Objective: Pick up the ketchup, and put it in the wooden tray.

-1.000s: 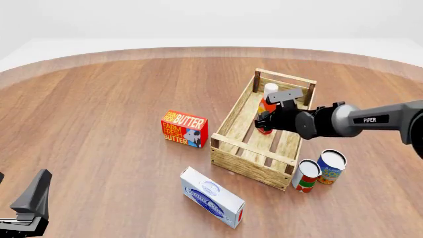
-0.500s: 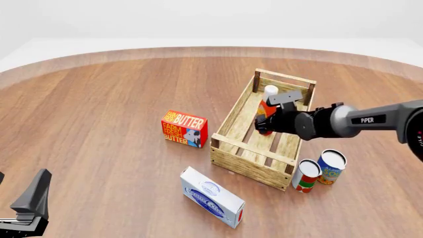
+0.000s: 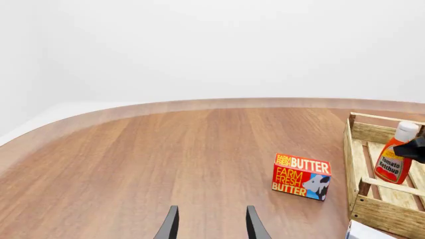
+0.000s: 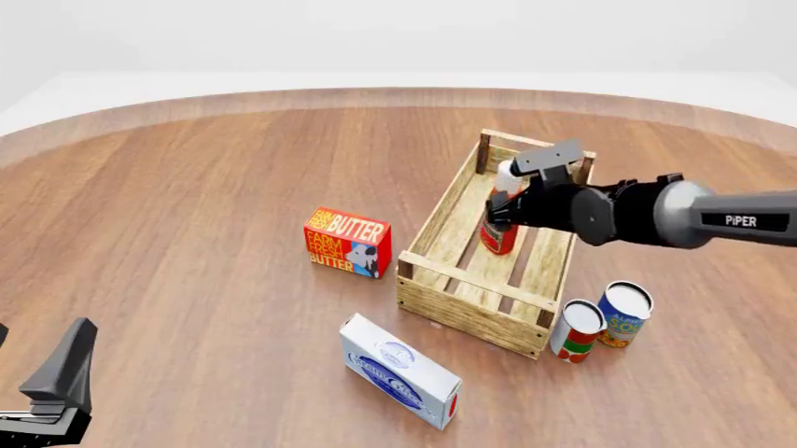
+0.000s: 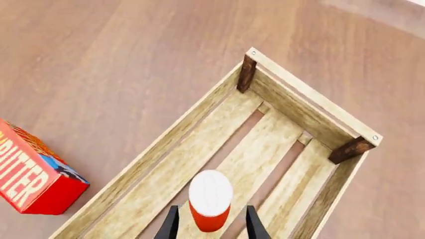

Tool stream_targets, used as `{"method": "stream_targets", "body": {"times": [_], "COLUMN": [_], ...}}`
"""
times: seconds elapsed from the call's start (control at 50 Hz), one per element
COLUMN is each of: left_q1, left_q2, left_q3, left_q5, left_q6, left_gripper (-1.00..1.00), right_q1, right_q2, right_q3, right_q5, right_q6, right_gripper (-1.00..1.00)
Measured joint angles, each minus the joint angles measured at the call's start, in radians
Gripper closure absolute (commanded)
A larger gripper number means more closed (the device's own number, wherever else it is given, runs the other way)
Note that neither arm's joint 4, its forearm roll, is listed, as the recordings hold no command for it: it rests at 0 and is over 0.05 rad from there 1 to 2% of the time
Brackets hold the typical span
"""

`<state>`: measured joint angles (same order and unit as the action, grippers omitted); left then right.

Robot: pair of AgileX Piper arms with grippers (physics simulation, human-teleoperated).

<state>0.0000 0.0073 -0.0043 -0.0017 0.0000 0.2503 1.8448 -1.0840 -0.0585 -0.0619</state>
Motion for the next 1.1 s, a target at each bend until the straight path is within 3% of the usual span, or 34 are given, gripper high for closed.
{"method": "stream_targets", "body": {"times": [0.68,1.1], "left_q1": [0.000,0.000], "left_q2": [0.000,0.000], "left_q3": [0.000,0.000], "left_q5": [0.000,0.000], "left_q6": [0.000,0.000], "left_gripper": [-1.00,-1.00], "right_q1": [0.045,0.050], "right_q2": [-0.280,-0.546], "right_q3": [-0.037,0.194], "right_q5": [0.183,0.158], "right_q6": [-0.074,-0.049], "right_gripper": [-1.00,-1.00]}}
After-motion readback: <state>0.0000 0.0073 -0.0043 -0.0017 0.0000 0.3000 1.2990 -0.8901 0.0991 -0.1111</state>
